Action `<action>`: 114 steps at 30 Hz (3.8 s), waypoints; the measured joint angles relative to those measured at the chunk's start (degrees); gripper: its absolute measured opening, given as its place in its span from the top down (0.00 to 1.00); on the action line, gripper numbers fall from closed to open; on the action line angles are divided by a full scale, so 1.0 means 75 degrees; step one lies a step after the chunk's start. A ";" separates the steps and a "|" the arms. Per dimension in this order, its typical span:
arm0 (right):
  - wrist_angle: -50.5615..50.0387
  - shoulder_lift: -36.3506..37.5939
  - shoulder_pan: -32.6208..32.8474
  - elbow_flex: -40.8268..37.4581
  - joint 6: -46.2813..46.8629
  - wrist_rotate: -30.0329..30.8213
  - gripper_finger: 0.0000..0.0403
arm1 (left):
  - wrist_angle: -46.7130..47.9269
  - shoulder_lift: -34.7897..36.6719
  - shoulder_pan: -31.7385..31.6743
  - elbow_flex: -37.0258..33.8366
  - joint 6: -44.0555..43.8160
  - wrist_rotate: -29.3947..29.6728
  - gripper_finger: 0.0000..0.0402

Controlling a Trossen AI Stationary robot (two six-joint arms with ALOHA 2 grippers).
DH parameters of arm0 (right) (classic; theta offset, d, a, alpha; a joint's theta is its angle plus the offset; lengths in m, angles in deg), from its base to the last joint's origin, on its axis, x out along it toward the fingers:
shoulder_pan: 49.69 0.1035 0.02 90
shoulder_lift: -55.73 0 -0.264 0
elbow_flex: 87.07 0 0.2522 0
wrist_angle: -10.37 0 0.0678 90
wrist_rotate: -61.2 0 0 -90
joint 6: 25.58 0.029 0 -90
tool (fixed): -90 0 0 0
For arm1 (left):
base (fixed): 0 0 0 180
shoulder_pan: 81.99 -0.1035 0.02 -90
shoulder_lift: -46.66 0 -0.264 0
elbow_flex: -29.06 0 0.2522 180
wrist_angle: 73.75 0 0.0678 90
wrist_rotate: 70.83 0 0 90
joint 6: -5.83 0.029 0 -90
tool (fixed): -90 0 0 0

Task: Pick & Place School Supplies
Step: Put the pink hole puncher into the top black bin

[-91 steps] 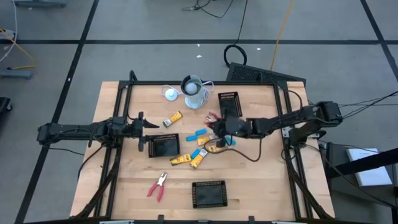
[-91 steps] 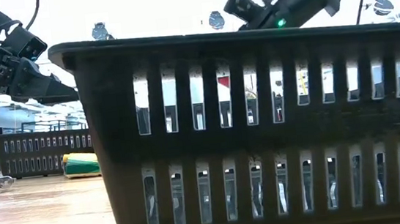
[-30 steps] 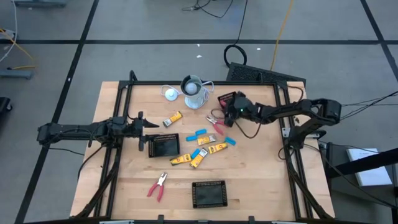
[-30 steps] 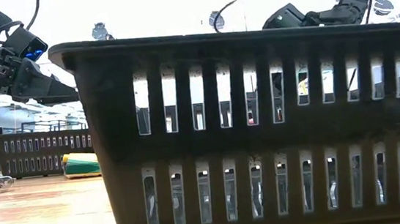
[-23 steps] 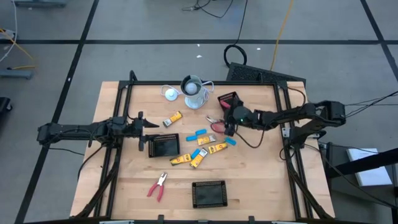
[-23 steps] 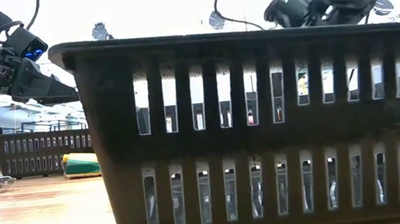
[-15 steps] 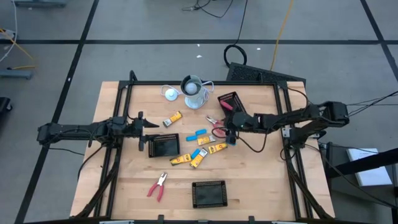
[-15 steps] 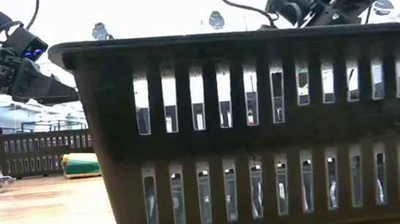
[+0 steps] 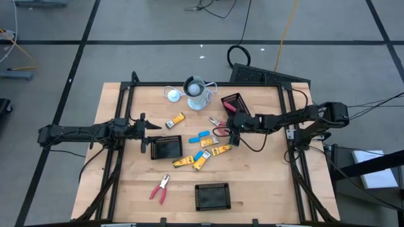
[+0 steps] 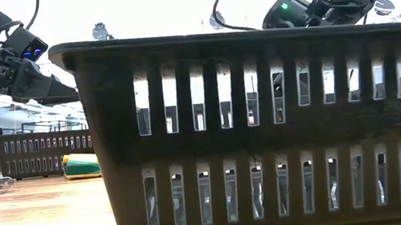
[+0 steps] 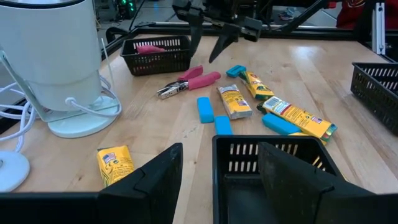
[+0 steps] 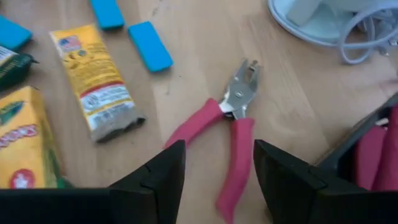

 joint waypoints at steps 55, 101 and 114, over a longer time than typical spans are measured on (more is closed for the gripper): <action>-0.0466 -0.1951 0.0439 0.1268 0.0490 -0.0541 0.51 | -0.0023 -0.0001 -0.0002 -0.0003 -0.0041 -0.0064 0.47; -0.2676 0.0583 0.0080 0.1512 0.0514 0.2422 0.94 | 0.0003 -0.0001 0.0000 -0.0003 -0.0042 -0.0072 0.47; -0.3424 0.0571 -0.1148 0.1504 0.0642 0.1603 0.94 | 0.0006 -0.0001 0.0000 -0.0003 -0.0043 -0.0076 0.47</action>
